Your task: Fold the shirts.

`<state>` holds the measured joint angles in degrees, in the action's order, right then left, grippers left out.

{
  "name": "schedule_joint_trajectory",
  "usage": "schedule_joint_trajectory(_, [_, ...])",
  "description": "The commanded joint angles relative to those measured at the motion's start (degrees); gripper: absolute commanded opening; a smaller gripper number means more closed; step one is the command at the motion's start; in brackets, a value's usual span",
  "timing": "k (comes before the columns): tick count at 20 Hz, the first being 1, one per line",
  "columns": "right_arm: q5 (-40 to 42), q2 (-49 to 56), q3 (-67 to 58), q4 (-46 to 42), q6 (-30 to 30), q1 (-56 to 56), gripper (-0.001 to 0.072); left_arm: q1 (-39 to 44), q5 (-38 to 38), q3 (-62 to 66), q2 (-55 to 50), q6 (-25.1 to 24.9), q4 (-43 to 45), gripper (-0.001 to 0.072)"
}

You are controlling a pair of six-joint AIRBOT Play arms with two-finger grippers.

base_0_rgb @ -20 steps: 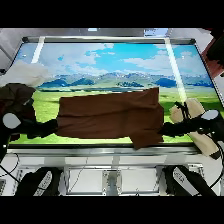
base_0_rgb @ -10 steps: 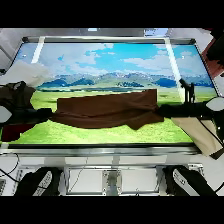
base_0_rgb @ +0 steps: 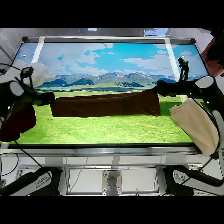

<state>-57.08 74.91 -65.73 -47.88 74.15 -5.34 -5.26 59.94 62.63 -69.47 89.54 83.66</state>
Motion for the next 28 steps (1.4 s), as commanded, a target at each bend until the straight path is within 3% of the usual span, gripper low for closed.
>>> schedule_joint_trajectory(1, [5.8, 10.8, -5.1, 0.7, -0.7, 0.5, 0.0022, 2.1, -2.3, 5.2, -9.6, -1.1, -1.1, 0.0014])
schedule_joint_trajectory(8, [8.0, 23.7, -11.9, -0.5, -0.6, 2.5, 0.0022, 2.8, -2.3, 5.3, -17.7, 1.7, 3.0, 0.0014])
schedule_joint_trajectory(16, [4.9, 26.1, -11.9, -8.0, 2.7, 2.8, 0.0023, 2.8, -8.1, 5.3, -17.8, 5.2, 1.4, 0.0017])
schedule_joint_trajectory(17, [4.2, 26.1, -11.9, -7.8, 2.6, 2.8, 0.0024, 2.8, -8.2, 5.3, -17.8, 5.1, 0.4, 0.0108])
schedule_joint_trajectory(18, [3.4, 25.9, -11.9, -7.4, 2.4, 2.8, 0.0043, 2.8, -8.1, 5.3, -17.8, 5.1, -0.1, 0.0372])
schedule_joint_trajectory(19, [2.7, 25.5, -11.9, -7.5, 2.3, 2.8, 0.0115, 2.8, -7.5, 5.3, -17.7, 5.2, -0.1, 0.0655])
schedule_joint_trajectory(20, [2.3, 24.8, -11.9, -7.5, 2.3, 2.8, 0.0222, 2.8, -6.0, 5.5, -17.5, 5.2, -0.1, 0.0698])
schedule_joint_trajectory(21, [2.1, 23.5, -11.9, -7.6, 2.3, 2.7, 0.0283, 2.8, -3.8, 6.1, -17.3, 5.1, 0.2, 0.0697])
schedule_joint_trajectory(24, [1.8, 17.8, -11.9, -7.9, 2.3, 1.4, 0.0284, 2.8, 3.0, 10.3, -16.6, 5.2, -1.6, 0.0697])
schedule_joint_trajectory(25, [1.5, 15.7, -11.9, -8.2, 2.3, 0.3, 0.0315, 2.8, 3.2, 11.7, -16.0, 5.2, -4.4, 0.0697])
schedule_joint_trajectory(26, [1.1, 14.0, -11.9, -8.5, 2.4, -0.9, 0.0465, 2.8, 1.0, 12.5, -15.0, 5.2, -9.5, 0.0698])
schedule_joint_trajectory(27, [0.3, 12.7, -11.9, -8.5, 3.6, -2.6, 0.0529, 2.8, -3.4, 12.7, -13.8, 4.8, -18.2, 0.0697])
schedule_joint_trajectory(28, [-0.9, 12.2, -11.9, -8.3, 5.5, -4.3, 0.0529, 3.1, -8.7, 12.7, -12.9, 1.1, -29.1, 0.0698])
